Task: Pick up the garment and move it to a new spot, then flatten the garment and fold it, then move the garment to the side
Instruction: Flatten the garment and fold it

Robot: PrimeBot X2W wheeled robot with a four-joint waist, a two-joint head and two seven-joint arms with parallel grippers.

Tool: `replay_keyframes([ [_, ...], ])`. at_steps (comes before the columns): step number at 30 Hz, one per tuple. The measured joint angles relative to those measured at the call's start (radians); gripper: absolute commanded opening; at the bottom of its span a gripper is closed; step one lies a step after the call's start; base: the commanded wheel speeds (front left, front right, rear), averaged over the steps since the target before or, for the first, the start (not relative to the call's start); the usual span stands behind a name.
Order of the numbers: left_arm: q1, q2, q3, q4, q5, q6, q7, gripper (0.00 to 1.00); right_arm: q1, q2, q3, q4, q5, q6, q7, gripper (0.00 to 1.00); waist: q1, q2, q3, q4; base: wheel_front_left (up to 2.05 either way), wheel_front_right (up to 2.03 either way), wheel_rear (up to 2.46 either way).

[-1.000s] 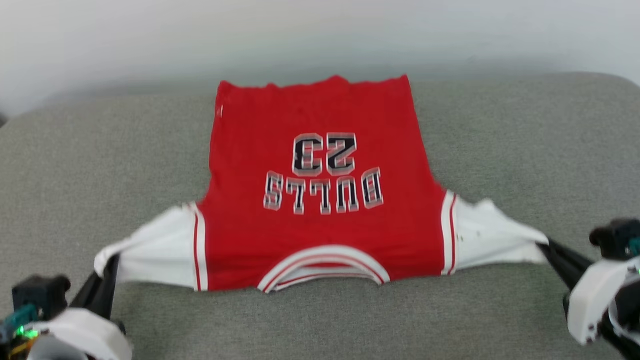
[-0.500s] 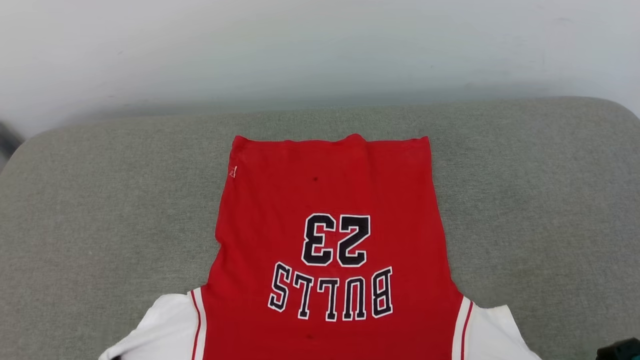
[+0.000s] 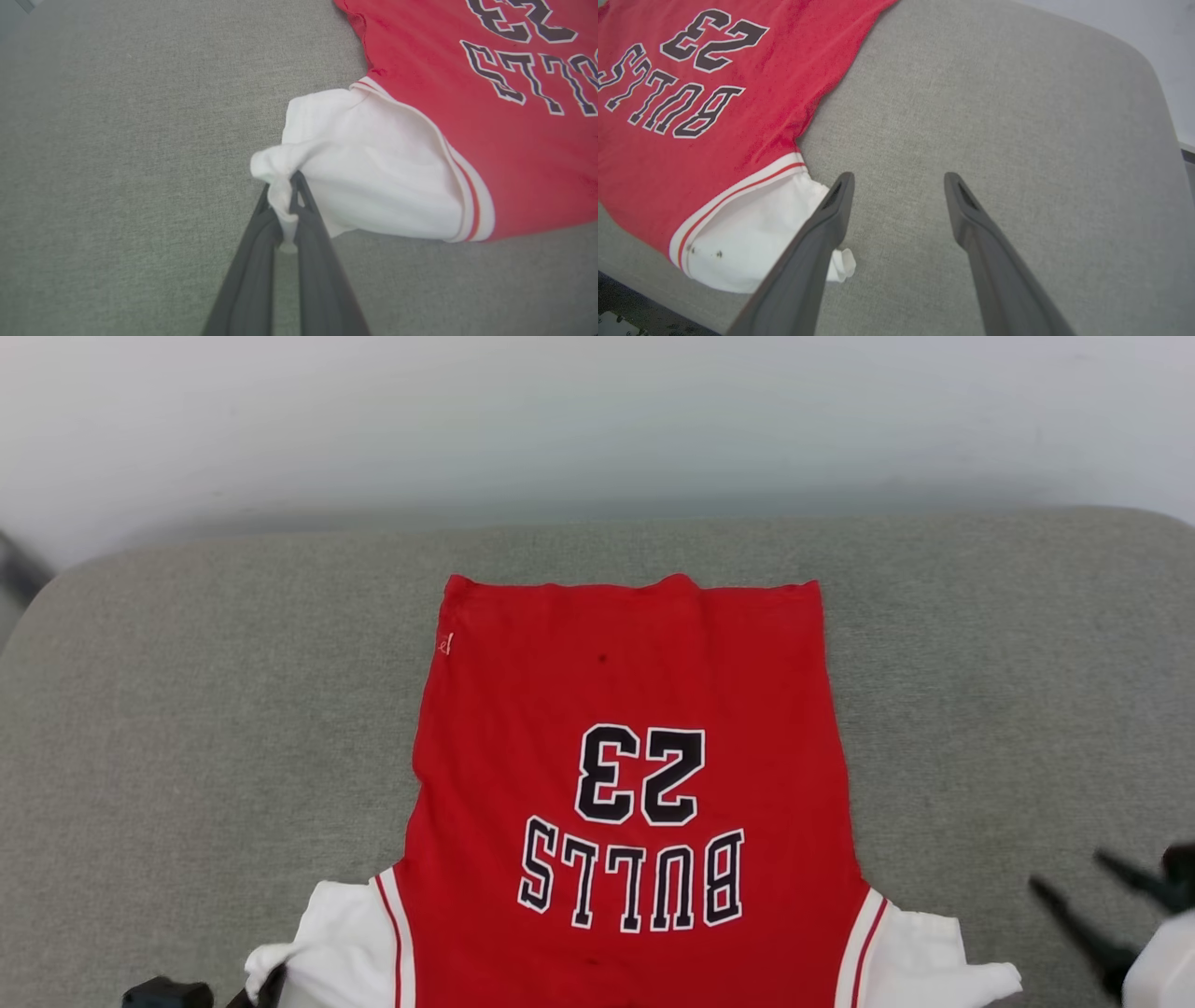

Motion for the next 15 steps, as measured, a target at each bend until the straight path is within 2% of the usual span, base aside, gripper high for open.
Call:
replay_keyframes([
  [4,-0.035,0.004,-0.012,-0.046,0.04,0.013,0.002,0.0,-0.132,-0.035,-0.063,-0.044,-0.012,0.0,0.016,1.0,0.0,0.0,0.023,0.02,0.0,0.0,0.0],
  [7,-0.071,0.011,-0.013,-0.087,0.068,0.026,0.005,0.0,-0.27,-0.065,-0.071,-0.051,-0.006,0.0,0.05,1.0,0.0,0.0,0.051,0.039,0.0,0.0,0.0],
  [11,-0.117,0.011,-0.015,-0.14,0.101,0.039,0.008,0.0,-0.5,-0.106,-0.03,-0.006,0.008,0.0,0.139,1.0,0.0,0.0,0.104,0.068,0.0,0.0,0.0],
  [15,-0.17,-0.007,-0.023,-0.181,0.131,0.043,0.008,0.0,-0.713,-0.151,0.08,0.071,0.028,0.0,0.288,1.0,0.0001,0.0001,0.168,0.103,0.0,0.0,0.0],
])
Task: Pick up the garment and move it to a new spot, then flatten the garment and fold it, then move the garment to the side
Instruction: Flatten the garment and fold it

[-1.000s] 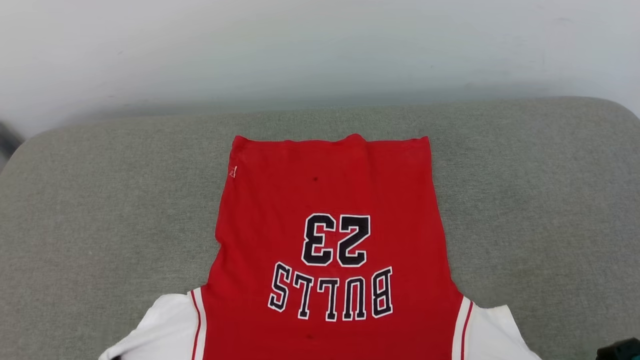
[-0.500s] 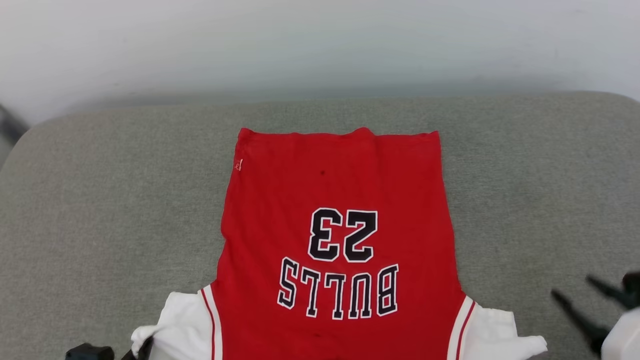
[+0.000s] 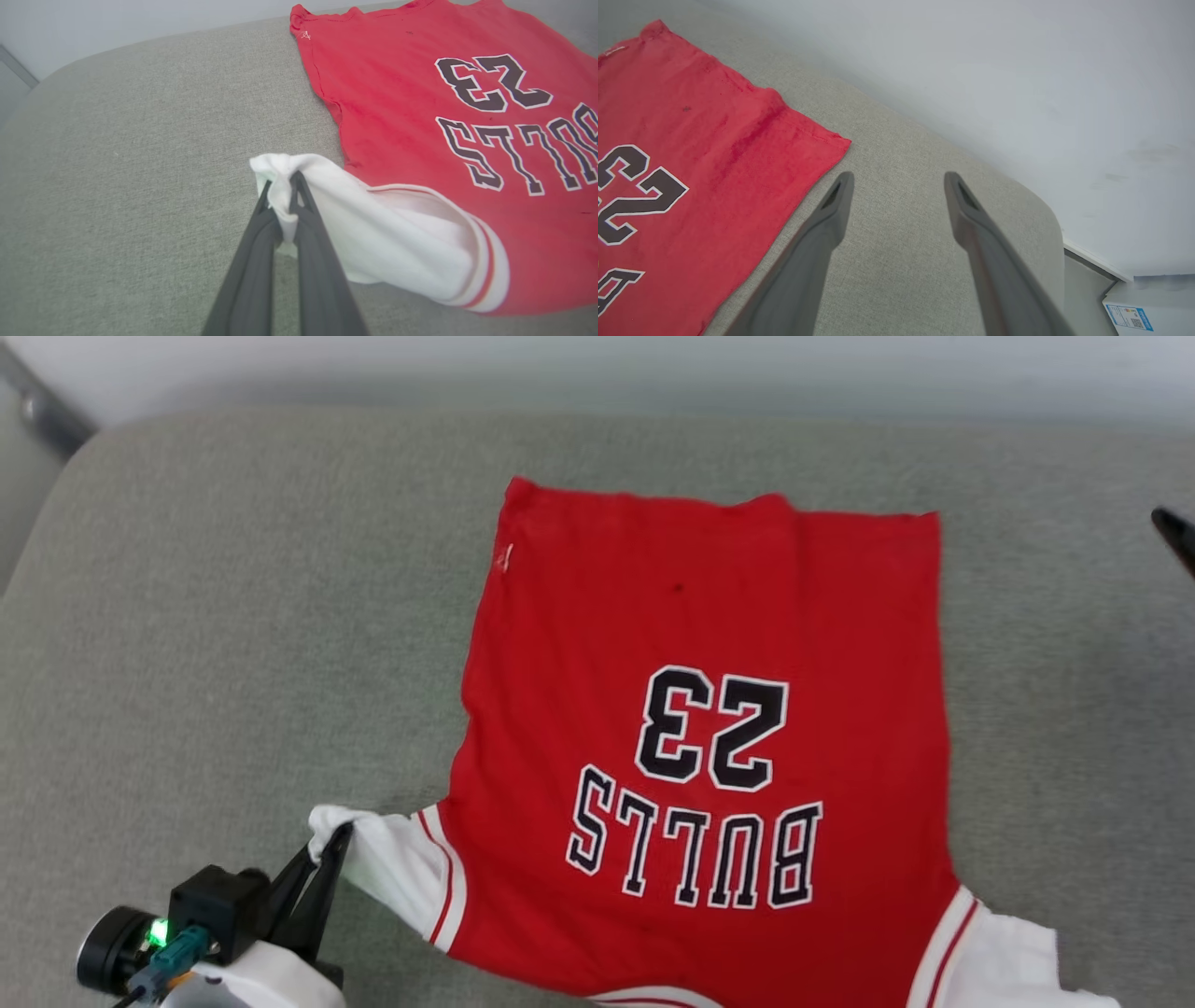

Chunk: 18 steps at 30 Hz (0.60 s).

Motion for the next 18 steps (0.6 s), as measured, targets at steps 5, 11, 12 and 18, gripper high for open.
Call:
replay_keyframes([
  [5,-0.061,-0.016,-0.013,-0.023,0.046,0.001,-0.002,0.0,-0.232,-0.035,0.14,0.08,0.074,0.0,0.224,1.0,0.0001,0.0,0.086,0.05,0.0,0.0,0.0],
  [11,-0.112,-0.042,-0.024,-0.047,0.083,0.009,-0.011,0.0,-0.392,-0.042,0.23,0.166,0.165,0.0,0.501,1.0,0.0001,0.0,0.179,0.109,0.0,0.0,0.0],
  [12,-0.119,-0.046,-0.024,-0.049,0.087,0.009,-0.013,0.0,-0.409,-0.041,0.236,0.179,0.166,0.0,0.525,1.0,0.0001,0.0,0.192,0.118,0.0,0.0,0.0],
  [18,-0.169,-0.072,-0.033,-0.06,0.12,0.004,-0.025,0.0,-0.495,0.008,0.247,0.271,0.148,0.0,0.609,1.0,0.0001,0.0,0.282,0.167,0.0,0.0,0.0],
])
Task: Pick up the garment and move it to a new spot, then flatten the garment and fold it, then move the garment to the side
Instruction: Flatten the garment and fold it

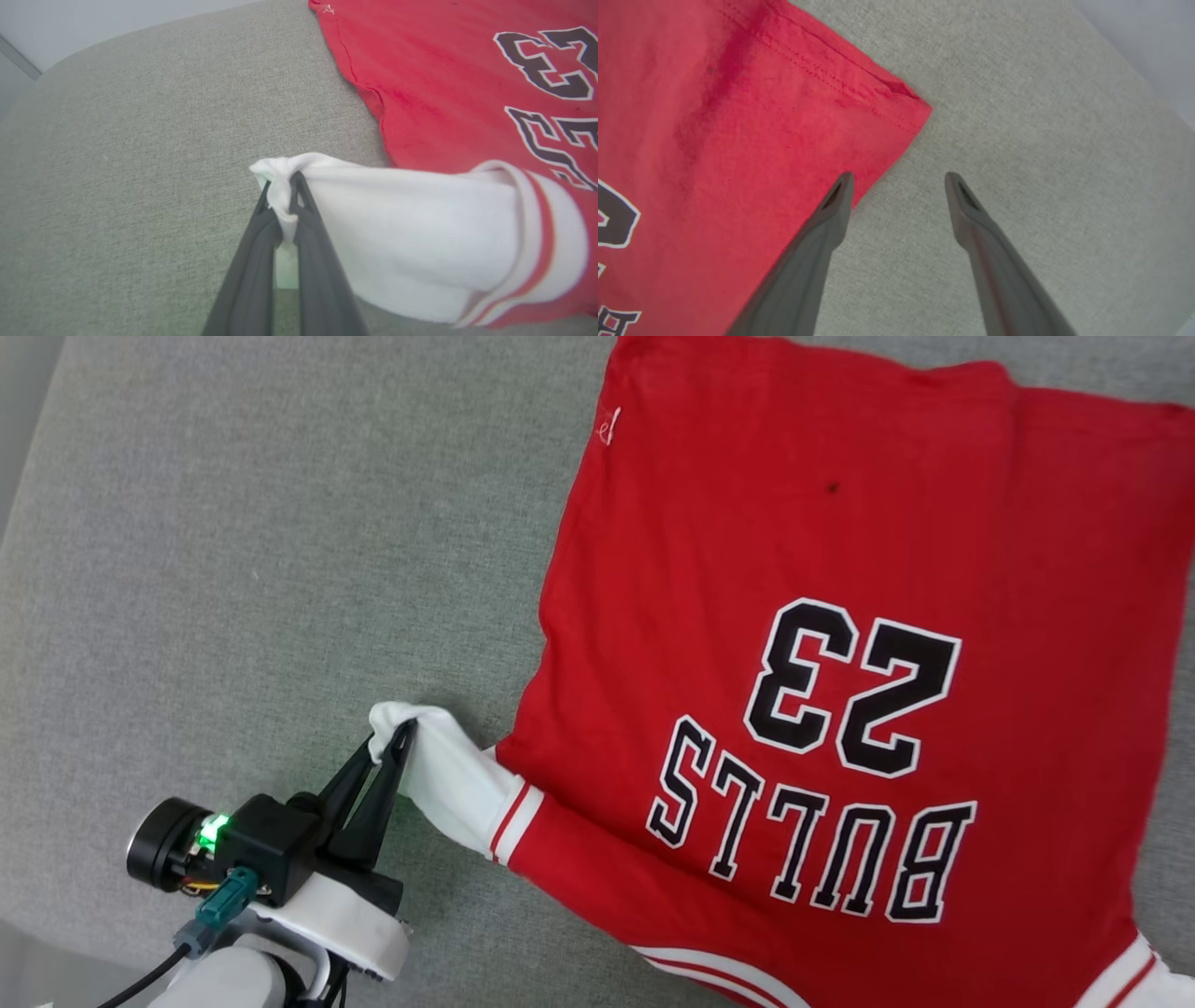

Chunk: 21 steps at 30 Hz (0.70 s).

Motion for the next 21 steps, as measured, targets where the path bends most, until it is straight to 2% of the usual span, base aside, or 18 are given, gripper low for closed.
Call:
replay_keyframes([
  [4,-0.026,-0.015,-0.005,0.0,0.012,-0.006,-0.004,0.0,-0.027,0.031,0.013,0.033,-0.027,0.0,-0.001,1.0,0.0,0.0,0.047,0.019,0.0,0.0,0.0],
  [12,-0.054,-0.044,-0.019,0.029,0.023,-0.028,-0.013,0.0,-0.022,0.013,0.052,0.051,-0.013,0.0,-0.01,1.0,-0.0002,0.0,0.089,0.047,0.0,0.0,0.0],
  [13,-0.058,-0.047,-0.019,0.033,0.023,-0.03,-0.015,0.0,-0.02,0.005,0.071,0.043,-0.023,0.0,-0.027,0.46,-0.0002,0.0,0.087,0.047,0.0,0.0,0.0],
  [14,-0.061,-0.048,-0.017,0.038,0.023,-0.03,-0.016,0.0,-0.019,-0.001,0.088,0.037,-0.029,0.0,-0.04,0.0,-0.0002,0.0,0.083,0.046,0.0,0.0,0.0],
  [21,-0.036,-0.049,-0.001,0.069,0.015,-0.029,-0.025,0.0,-0.015,0.021,0.135,0.07,0.003,0.0,-0.141,0.0,-0.0001,0.0,0.021,0.029,0.0,0.0,0.0],
])
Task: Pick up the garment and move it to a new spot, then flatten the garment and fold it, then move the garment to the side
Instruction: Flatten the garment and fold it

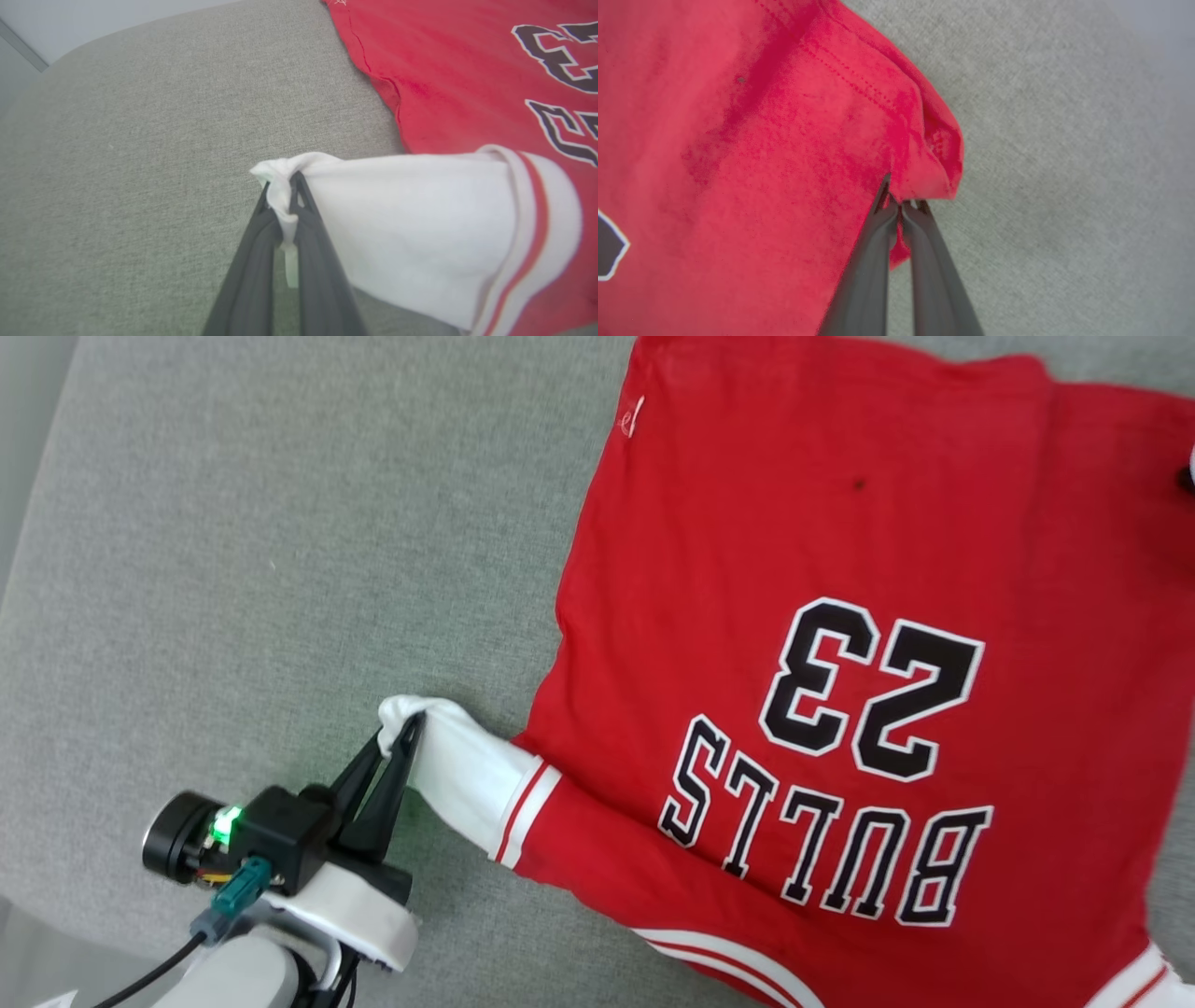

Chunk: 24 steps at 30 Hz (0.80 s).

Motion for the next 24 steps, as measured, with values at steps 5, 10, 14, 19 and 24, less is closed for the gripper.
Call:
replay_keyframes([
  [5,0.056,0.024,0.016,0.005,-0.01,0.012,-0.003,0.0,-0.002,0.003,0.045,-0.008,0.032,0.0,-0.074,0.0,-0.0001,0.0,-0.078,-0.025,0.0,0.0,0.0],
  [10,0.115,0.044,0.027,0.0,-0.033,0.029,-0.004,0.0,0.023,-0.061,0.116,-0.081,0.092,0.0,-0.152,0.0,-0.0001,0.0,-0.169,-0.057,0.0,0.0,0.0],
  [14,0.163,0.061,0.032,-0.005,-0.051,0.047,0.005,0.0,0.084,-0.147,0.159,-0.173,0.149,0.0,-0.203,0.0,-0.0002,0.0,-0.238,-0.091,0.0,0.0,0.0],
  [19,0.202,0.082,0.039,-0.012,-0.067,0.061,0.006,0.0,0.204,-0.281,0.181,-0.298,0.215,0.0,-0.259,0.0,-0.0003,0.0,-0.297,-0.148,0.0,0.0,0.0],
  [24,0.226,0.093,0.043,-0.017,-0.079,0.068,0.009,0.0,0.376,-0.41,0.182,-0.362,0.27,0.0,-0.311,0.0,-0.0003,0.0,-0.329,-0.205,0.0,0.0,0.0],
])
